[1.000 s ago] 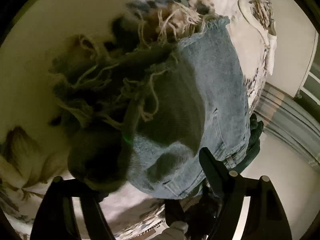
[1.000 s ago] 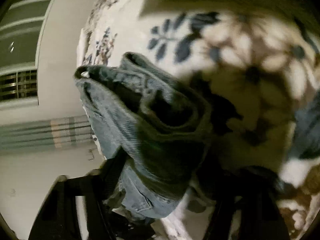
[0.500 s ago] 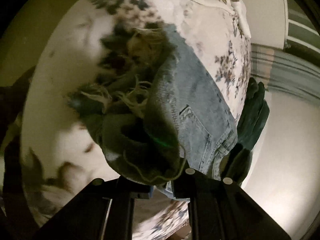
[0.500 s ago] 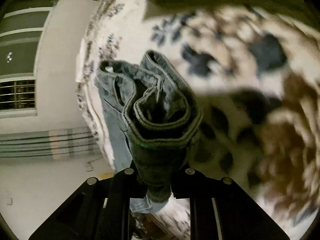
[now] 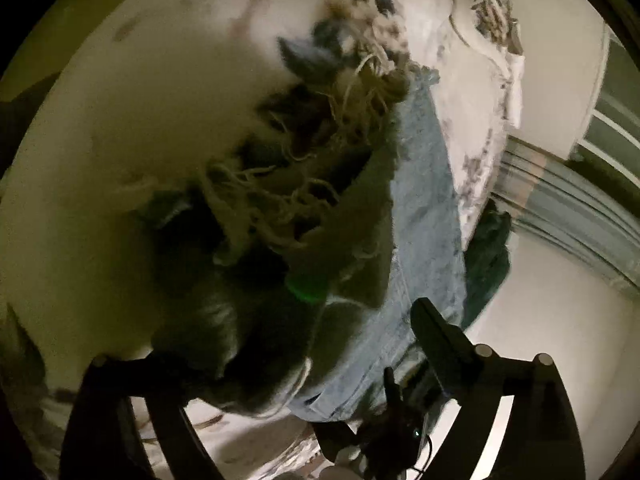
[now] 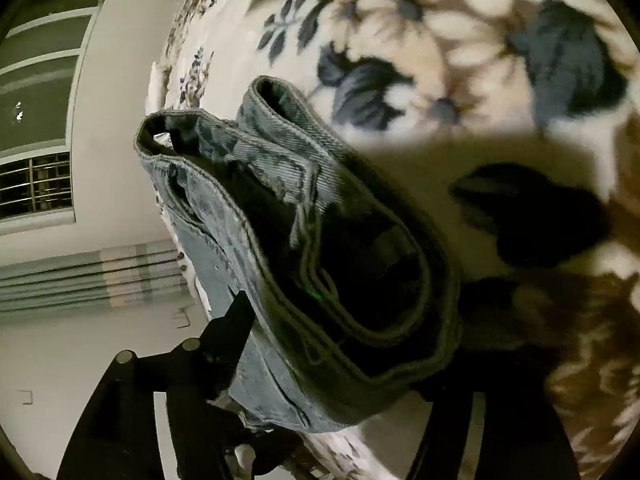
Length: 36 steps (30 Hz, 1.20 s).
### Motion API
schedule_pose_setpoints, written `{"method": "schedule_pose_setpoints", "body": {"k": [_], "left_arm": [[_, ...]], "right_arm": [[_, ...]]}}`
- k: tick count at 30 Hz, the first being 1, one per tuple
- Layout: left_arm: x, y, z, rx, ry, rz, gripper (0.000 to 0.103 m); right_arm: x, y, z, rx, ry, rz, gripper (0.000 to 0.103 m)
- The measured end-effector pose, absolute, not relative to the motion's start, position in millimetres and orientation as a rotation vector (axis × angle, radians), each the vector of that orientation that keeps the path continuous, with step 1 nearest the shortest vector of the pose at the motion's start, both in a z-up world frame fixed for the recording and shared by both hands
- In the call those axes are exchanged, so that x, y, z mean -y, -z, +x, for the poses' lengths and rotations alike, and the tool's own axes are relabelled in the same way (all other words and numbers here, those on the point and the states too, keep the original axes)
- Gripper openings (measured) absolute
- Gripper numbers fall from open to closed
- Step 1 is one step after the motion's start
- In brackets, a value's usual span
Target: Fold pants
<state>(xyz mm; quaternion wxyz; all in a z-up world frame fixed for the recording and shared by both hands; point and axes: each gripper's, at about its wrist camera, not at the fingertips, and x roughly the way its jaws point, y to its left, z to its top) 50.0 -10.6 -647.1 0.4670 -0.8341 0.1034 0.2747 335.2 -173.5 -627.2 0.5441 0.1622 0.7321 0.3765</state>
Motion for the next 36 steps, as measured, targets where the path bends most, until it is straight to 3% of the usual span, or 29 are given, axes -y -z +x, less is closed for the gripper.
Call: {"method": "schedule_pose_setpoints", "body": {"k": [10,13,18,25,26,27,28,29,30,36], "left_arm": [[56,648,34,-0.344,-0.661,-2.214,0.092],[50,656,41,-0.321,-0.656,-2.191,0.103],[22,641,62,-0.321,-0.665,-2.020,0.103],[17,645,59,-0.301,-0.696,-2.032,0.101],[17,643,62,-0.308,-0.708,-2.023,0.099],[18,642,62,-0.323,-0.722,-2.010,0.088],[15,640,58,-0.332,-0.732,-1.996,0.062],[14,637,57,-0.352,-0.742,-1.961,0.040],[10,634,58,-0.382,-0.729,-1.920,0.033],[-6,590,65,-0.448,-0.683,-1.756,0.029]], "right_arm": [[178,633,344,-1.761,-0.902,0.458,0.071],[180,633,347,-1.763,-0.901,0.457,0.071],[181,632,348,-1.758,-0.911,0.468,0.071],[185,638,347,-1.751,-0.902,0.477,0.071],[186,639,347,-1.748,-0.899,0.484,0.070],[187,640,346,-1.741,-0.891,0.494,0.066],[189,639,346,-1.726,-0.874,0.499,0.051],[191,638,345,-1.710,-0.862,0.493,0.045],[193,636,343,-1.692,-0.851,0.485,0.040],[197,615,327,-1.630,-0.822,0.471,0.031]]}}
